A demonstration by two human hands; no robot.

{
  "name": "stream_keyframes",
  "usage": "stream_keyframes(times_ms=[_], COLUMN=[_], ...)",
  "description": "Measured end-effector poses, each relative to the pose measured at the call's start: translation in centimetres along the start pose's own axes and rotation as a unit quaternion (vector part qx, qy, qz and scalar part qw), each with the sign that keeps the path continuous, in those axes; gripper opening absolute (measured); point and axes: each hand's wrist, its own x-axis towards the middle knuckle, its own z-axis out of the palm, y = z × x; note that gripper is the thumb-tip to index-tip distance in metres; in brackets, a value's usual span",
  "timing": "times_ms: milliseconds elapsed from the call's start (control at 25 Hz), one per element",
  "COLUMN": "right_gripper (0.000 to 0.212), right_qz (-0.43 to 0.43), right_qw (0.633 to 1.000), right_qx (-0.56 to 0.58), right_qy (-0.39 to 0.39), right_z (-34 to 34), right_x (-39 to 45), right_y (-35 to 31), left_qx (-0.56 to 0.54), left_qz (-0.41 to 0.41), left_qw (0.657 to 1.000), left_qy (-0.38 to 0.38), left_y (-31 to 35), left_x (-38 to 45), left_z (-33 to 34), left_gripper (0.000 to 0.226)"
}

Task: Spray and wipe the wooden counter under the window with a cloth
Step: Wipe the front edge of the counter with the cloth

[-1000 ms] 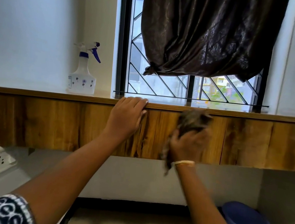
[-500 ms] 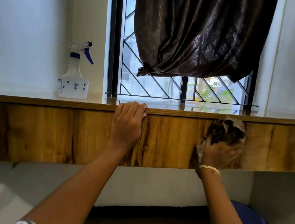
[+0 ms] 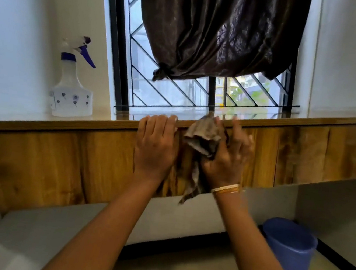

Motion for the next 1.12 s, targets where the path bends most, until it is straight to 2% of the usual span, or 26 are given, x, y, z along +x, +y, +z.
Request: stream_keyframes(times_ms=[120, 200, 320, 360, 400, 440, 520, 560, 600, 640, 680, 800, 880, 960, 1040, 1120], right_gripper=[0.058, 0.064, 0.078, 0.082, 0.084, 0.083, 0.078, 0.075, 0.073, 0.072, 0.072, 0.073, 0.071, 0.071, 0.077, 0.082], right_qz=[0.058, 0.168, 0.365, 0.389, 0.362, 0.288, 0.057, -0.044, -0.100, -0.104, -0.070, 0.073, 0.096, 0.102, 0.121, 0.071], right_qw=[0.997, 0.983, 0.927, 0.917, 0.930, 0.956, 0.993, 0.993, 0.988, 0.989, 0.994, 0.996, 0.995, 0.994, 0.991, 0.993], right_qx=[-0.044, -0.071, -0.076, -0.066, -0.039, 0.008, 0.071, 0.064, 0.051, 0.038, 0.028, 0.014, 0.003, 0.012, 0.025, 0.060], right_qy=[0.029, 0.016, -0.030, -0.055, -0.061, -0.052, -0.075, -0.094, -0.103, -0.098, -0.085, -0.047, -0.023, -0.027, -0.043, -0.071], right_z=[-0.8, -1.7, -2.2, -2.2, -2.4, -2.4, -2.7, -2.9, -3.0, -3.1, -3.0, -3.7, -4.6, -5.0, -4.6, -3.9], right_x=[0.3, 1.0, 2.1, 2.1, 1.9, 1.4, -0.4, -0.6, -0.3, 0.0, 0.1, 0.8, 0.8, 1.3, 1.7, 2.3], right_y=[8.9, 14.4, 16.7, 15.7, 14.7, 13.6, 13.0, 13.9, 15.8, 17.8, 20.1, 28.9, 33.4, 34.4, 32.6, 29.2], left_qx=[0.024, 0.027, 0.012, -0.001, -0.016, -0.028, -0.030, -0.024, -0.022, -0.027, -0.038, -0.057, -0.047, -0.023, -0.004, 0.009], left_qz=[-0.004, -0.039, -0.057, -0.048, -0.041, -0.037, -0.032, -0.027, -0.023, -0.020, -0.015, 0.007, -0.003, -0.020, -0.040, -0.056], left_qw=[1.000, 0.999, 0.996, 0.997, 0.997, 0.997, 0.997, 0.997, 0.998, 0.997, 0.997, 0.996, 0.997, 0.998, 0.997, 0.995], left_qy=[-0.010, -0.020, -0.060, -0.068, -0.068, -0.066, -0.065, -0.063, -0.062, -0.063, -0.064, -0.069, -0.063, -0.056, -0.072, -0.086], left_y=[0.6, 1.7, 5.0, 6.2, 7.6, 8.9, 11.6, 13.1, 14.8, 16.4, 17.9, 23.0, 25.0, 26.0, 26.2, 26.6], left_x=[0.1, 0.7, 1.8, 2.3, 2.8, 3.3, 3.8, 4.0, 4.3, 4.5, 4.8, 6.2, 6.7, 6.6, 6.6, 6.8], left_z=[-0.4, -0.6, 0.0, 0.6, 1.3, 2.2, 3.9, 4.9, 5.9, 6.8, 7.7, 10.7, 11.8, 12.1, 12.1, 11.8], left_gripper=[0.025, 0.026, 0.027, 0.026, 0.026, 0.026, 0.026, 0.026, 0.026, 0.026, 0.026, 0.027, 0.025, 0.021, 0.021, 0.021])
